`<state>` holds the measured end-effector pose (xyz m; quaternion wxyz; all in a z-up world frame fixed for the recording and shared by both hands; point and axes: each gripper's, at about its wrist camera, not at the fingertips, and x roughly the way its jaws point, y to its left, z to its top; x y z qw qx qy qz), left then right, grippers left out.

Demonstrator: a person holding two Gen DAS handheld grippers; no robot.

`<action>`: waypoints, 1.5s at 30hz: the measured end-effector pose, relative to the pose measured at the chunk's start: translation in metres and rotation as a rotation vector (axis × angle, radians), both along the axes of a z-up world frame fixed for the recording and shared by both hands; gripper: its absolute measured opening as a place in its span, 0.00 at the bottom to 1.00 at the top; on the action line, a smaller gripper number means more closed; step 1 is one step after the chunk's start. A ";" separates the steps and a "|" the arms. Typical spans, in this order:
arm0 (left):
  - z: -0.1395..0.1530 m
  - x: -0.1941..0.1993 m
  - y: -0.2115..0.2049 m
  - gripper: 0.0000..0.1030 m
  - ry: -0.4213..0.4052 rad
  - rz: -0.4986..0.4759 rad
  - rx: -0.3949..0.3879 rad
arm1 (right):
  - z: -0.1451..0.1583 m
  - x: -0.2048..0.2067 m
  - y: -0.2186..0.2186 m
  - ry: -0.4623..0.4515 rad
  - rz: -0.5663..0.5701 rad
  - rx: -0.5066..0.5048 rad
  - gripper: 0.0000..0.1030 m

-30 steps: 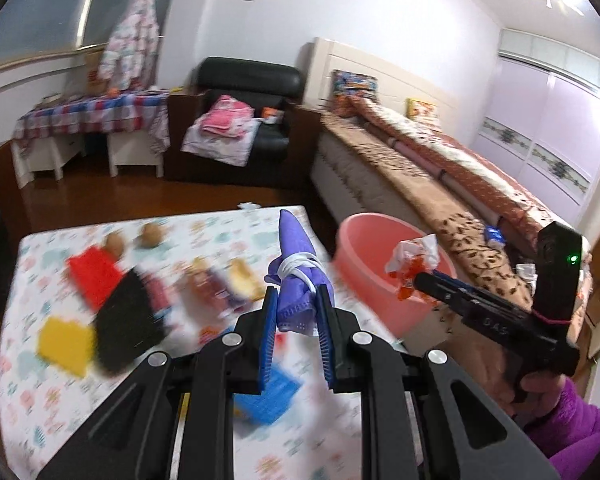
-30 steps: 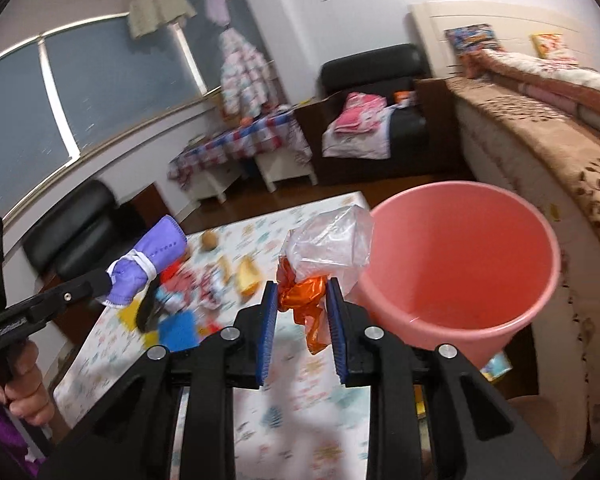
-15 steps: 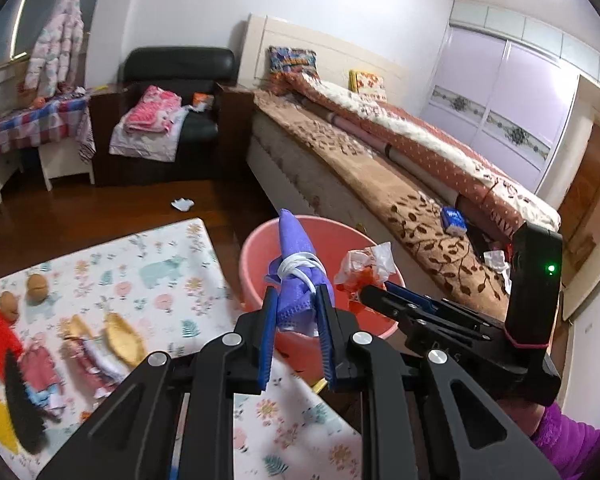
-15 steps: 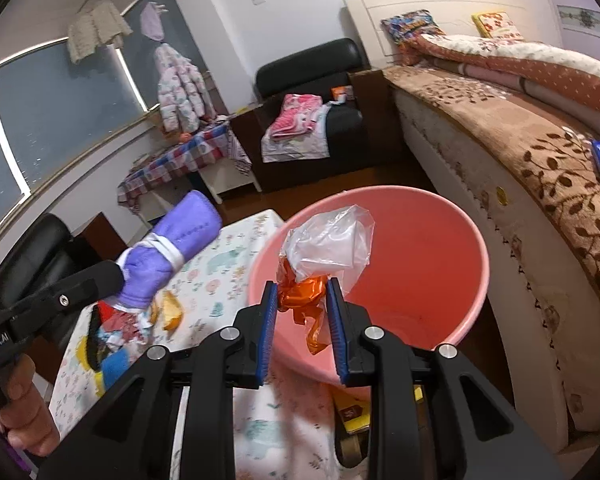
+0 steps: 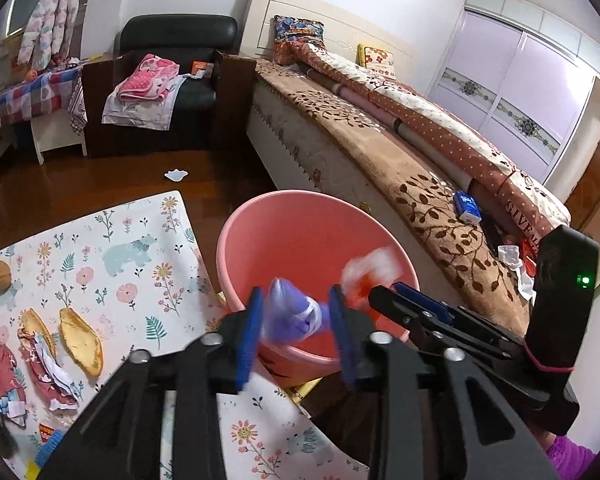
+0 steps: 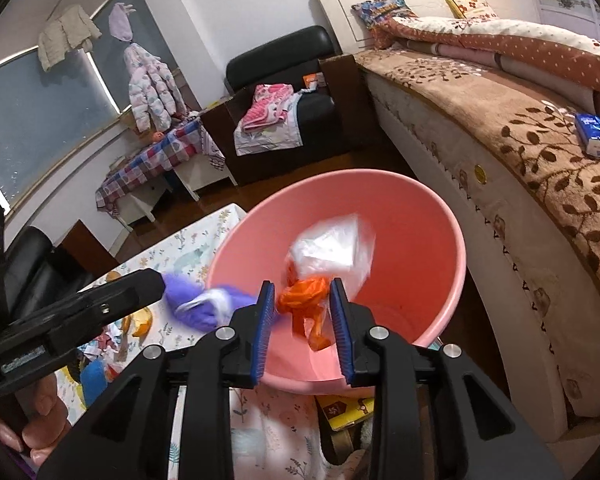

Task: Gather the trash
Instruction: 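Open both tools to drop the items into the pink bucket, then move both open tools back over the table items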

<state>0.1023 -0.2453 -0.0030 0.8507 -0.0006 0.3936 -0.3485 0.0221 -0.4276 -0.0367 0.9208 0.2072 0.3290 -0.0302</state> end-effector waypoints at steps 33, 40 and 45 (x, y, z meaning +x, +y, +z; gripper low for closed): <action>0.049 -0.049 0.124 0.47 -0.161 0.260 0.024 | 0.037 -0.037 0.083 -0.124 0.125 0.003 0.42; 0.046 -0.060 0.187 0.55 -0.194 0.383 0.070 | 0.038 -0.040 0.099 -0.109 0.161 -0.001 0.46; 0.039 -0.066 0.234 0.55 -0.176 0.451 0.096 | 0.038 -0.037 0.106 -0.107 0.177 -0.012 0.50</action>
